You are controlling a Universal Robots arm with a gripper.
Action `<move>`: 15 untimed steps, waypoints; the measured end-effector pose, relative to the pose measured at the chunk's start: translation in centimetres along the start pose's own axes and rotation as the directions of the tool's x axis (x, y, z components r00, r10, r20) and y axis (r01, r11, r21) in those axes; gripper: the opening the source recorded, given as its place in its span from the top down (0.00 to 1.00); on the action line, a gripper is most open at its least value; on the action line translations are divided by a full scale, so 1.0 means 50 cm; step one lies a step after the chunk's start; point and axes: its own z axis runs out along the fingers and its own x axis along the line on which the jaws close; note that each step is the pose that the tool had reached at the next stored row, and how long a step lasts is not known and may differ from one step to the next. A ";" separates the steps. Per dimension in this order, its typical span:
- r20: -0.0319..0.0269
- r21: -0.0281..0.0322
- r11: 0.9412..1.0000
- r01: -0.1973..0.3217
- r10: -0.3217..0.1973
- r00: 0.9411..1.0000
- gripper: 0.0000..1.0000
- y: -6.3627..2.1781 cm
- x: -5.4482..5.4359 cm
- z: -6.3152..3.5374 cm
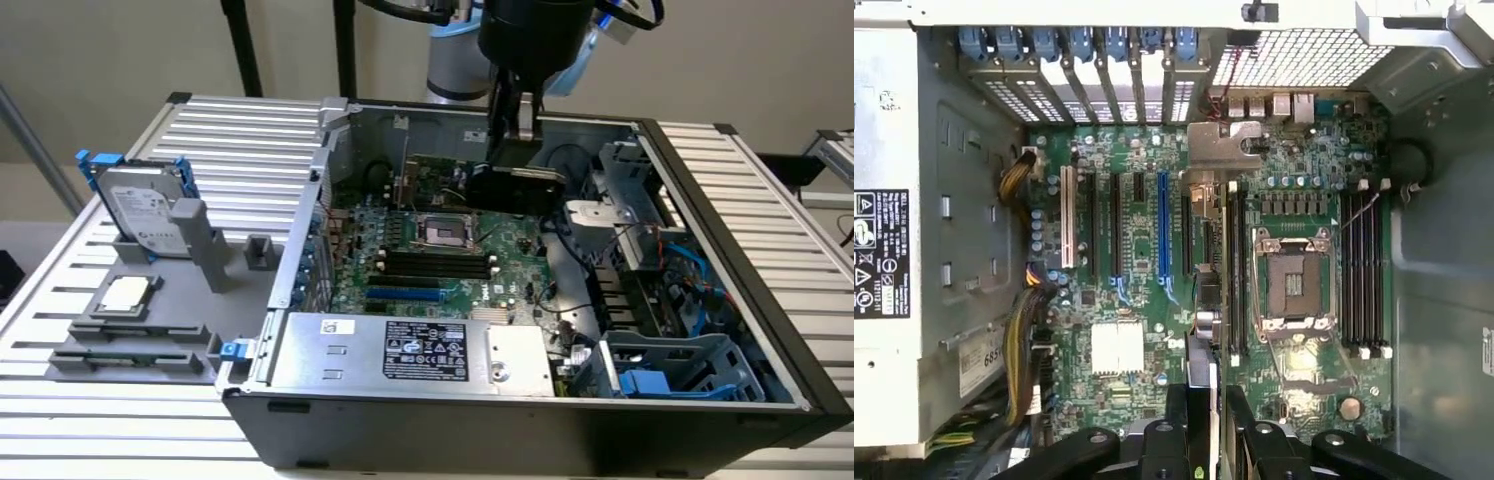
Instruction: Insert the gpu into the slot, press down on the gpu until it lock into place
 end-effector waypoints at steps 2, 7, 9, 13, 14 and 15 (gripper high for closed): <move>0.008 0.001 1.000 0.004 -0.004 1.000 0.74 0.009 0.001 0.002; 0.015 0.011 1.000 0.005 -0.005 1.000 0.74 0.041 0.009 0.005; 0.015 0.016 1.000 0.006 -0.006 1.000 0.74 0.056 0.013 0.006; 0.015 0.023 1.000 0.006 -0.006 1.000 0.74 0.090 0.023 0.014; 0.015 0.024 1.000 0.006 -0.006 1.000 0.74 0.096 0.025 0.017; 0.015 0.025 1.000 0.006 -0.007 1.000 0.74 0.102 0.027 0.020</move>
